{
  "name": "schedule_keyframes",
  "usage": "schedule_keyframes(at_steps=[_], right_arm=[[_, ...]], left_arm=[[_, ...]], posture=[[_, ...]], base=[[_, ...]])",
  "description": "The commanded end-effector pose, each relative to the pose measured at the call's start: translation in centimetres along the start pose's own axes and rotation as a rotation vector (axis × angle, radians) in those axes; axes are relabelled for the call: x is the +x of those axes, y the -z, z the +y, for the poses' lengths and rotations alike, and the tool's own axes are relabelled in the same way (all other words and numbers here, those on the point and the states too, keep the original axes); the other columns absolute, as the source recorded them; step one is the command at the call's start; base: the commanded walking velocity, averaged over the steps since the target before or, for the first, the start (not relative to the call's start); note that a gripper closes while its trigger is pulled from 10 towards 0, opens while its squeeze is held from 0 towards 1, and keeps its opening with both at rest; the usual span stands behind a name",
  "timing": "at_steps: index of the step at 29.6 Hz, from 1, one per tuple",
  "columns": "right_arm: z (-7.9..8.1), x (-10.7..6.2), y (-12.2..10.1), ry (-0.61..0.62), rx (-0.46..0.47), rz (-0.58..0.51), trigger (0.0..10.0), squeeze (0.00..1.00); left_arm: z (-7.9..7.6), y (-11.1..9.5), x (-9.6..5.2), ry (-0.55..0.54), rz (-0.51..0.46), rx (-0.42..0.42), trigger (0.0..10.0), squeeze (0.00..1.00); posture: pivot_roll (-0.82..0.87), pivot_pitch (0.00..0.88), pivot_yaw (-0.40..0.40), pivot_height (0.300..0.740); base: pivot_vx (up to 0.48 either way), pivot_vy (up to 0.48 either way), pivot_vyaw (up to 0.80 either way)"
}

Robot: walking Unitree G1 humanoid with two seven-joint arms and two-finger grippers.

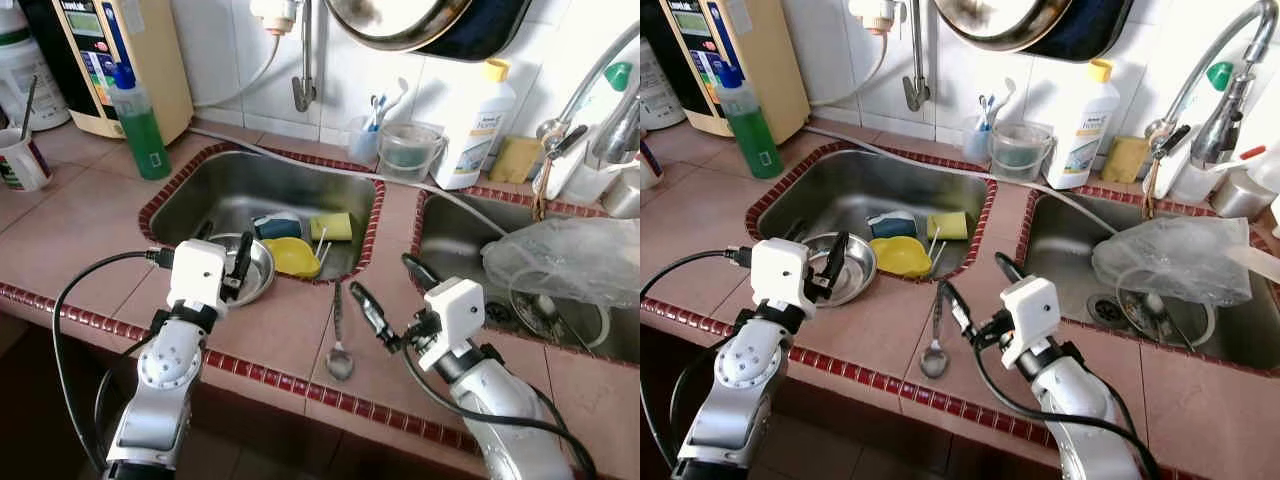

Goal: Kitchen organization

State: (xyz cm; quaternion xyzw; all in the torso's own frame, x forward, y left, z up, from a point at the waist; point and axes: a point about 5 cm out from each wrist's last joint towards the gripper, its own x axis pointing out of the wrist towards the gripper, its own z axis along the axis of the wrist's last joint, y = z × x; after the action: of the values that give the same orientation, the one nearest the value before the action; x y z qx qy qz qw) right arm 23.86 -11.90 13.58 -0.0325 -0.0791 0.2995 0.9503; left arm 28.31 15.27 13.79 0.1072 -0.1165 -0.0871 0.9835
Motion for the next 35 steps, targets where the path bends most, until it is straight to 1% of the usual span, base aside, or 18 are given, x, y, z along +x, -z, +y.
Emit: schedule_keyframes(at_steps=[1, 4, 6, 8, 11, 14, 21, 25, 26, 28, 29, 30, 31, 32, 33, 35], right_arm=[[0.5, -0.1, -0.5, -0.048, 0.029, -0.001, 10.0, 0.0], [0.9, -0.4, -0.7, -0.087, 0.039, 0.003, 10.0, 0.0], [1.2, -0.6, -0.7, -0.108, 0.051, 0.007, 10.0, 0.0], [1.3, -0.7, -0.6, -0.112, 0.061, 0.014, 10.0, 0.0], [1.3, -0.8, -0.6, -0.115, 0.072, 0.025, 10.0, 0.0], [1.3, -0.8, -0.6, -0.117, 0.079, 0.03, 10.0, 0.0], [1.6, -1.0, -0.5, -0.118, 0.094, 0.04, 10.0, 0.0], [1.7, -1.2, -0.6, -0.113, 0.098, 0.043, 10.0, 0.0], [1.7, -1.3, -0.6, -0.105, 0.1, 0.044, 10.0, 0.0], [1.7, -1.4, -0.7, -0.1, 0.101, 0.044, 10.0, 0.0], [1.7, -1.4, -0.7, -0.092, 0.103, 0.044, 10.0, 0.0], [1.7, -1.4, -0.7, -0.092, 0.103, 0.044, 10.0, 0.0], [1.8, -1.5, -0.7, -0.086, 0.103, 0.043, 10.0, 0.0], [1.8, -1.5, -0.7, -0.084, 0.104, 0.043, 10.0, 0.0], [1.8, -1.5, -0.7, -0.084, 0.104, 0.043, 10.0, 0.0], [1.7, -1.5, -0.8, -0.073, 0.103, 0.042, 10.0, 0.0]], left_arm=[[-0.4, -0.2, -0.3, 0.035, 0.0, 0.009, 10.0, 0.0], [-1.2, -0.2, -0.9, 0.072, 0.005, 0.013, 10.0, 0.0], [-2.0, 0.0, -1.5, 0.112, 0.022, 0.018, 10.0, 0.0], [-2.8, 0.2, -2.2, 0.156, 0.049, 0.023, 10.0, 0.0], [-3.5, 0.0, -2.9, 0.218, 0.055, 0.05, 10.0, 0.0], [-3.6, -0.3, -3.2, 0.241, 0.054, 0.045, 10.0, 0.0], [-3.5, -0.8, -3.1, 0.299, 0.064, 0.089, 10.0, 0.0], [-3.3, -0.8, -2.5, 0.332, 0.113, 0.145, 10.0, 0.0], [-3.1, -0.3, -2.0, 0.313, 0.17, 0.14, 10.0, 0.0], [-2.9, 0.0, -1.6, 0.299, 0.211, 0.142, 10.0, 0.0], [-2.8, 0.1, -1.1, 0.297, 0.224, 0.147, 10.0, 0.0], [-2.8, 0.1, -1.1, 0.297, 0.224, 0.147, 10.0, 0.0], [-2.7, 0.0, -0.6, 0.297, 0.231, 0.146, 10.0, 0.0], [-2.7, 0.0, -0.3, 0.294, 0.231, 0.149, 10.0, 0.0], [-2.7, 0.0, -0.3, 0.294, 0.231, 0.149, 10.0, 0.0], [-2.7, 0.1, 0.5, 0.294, 0.26, 0.166, 10.0, 0.0]], posture=[[-0.09, 0.046, -0.024, 0.74], [-0.09, 0.045, -0.027, 0.74], [-0.08, 0.046, -0.029, 0.74], [-0.08, 0.045, -0.029, 0.74], [-0.07, 0.046, -0.029, 0.74], [-0.07, 0.048, -0.028, 0.74], [-0.07, 0.059, -0.019, 0.74], [-0.08, 0.069, -0.009, 0.74], [-0.09, 0.074, -0.003, 0.74], [-0.09, 0.078, 0.0, 0.74], [-0.1, 0.082, 0.002, 0.74], [-0.1, 0.082, 0.002, 0.74], [-0.1, 0.088, 0.006, 0.74], [-0.1, 0.088, 0.006, 0.74], [-0.1, 0.088, 0.006, 0.74], [-0.11, 0.092, 0.009, 0.74]], base=[[0.0, 0.0, 0.0], [0.0, 0.0, 0.0], [0.0, 0.0, 0.0], [0.0, 0.0, 0.0], [0.0, 0.0, 0.0], [0.0, 0.0, 0.0], [0.0, 0.0, 0.0], [0.0, 0.0, 0.0], [0.0, 0.0, 0.0], [0.0, 0.0, 0.0], [0.0, 0.0, 0.0], [0.0, 0.0, 0.0], [0.0, 0.0, 0.0], [0.0, 0.0, 0.0], [0.0, 0.0, 0.0], [0.0, 0.0, 0.0]])
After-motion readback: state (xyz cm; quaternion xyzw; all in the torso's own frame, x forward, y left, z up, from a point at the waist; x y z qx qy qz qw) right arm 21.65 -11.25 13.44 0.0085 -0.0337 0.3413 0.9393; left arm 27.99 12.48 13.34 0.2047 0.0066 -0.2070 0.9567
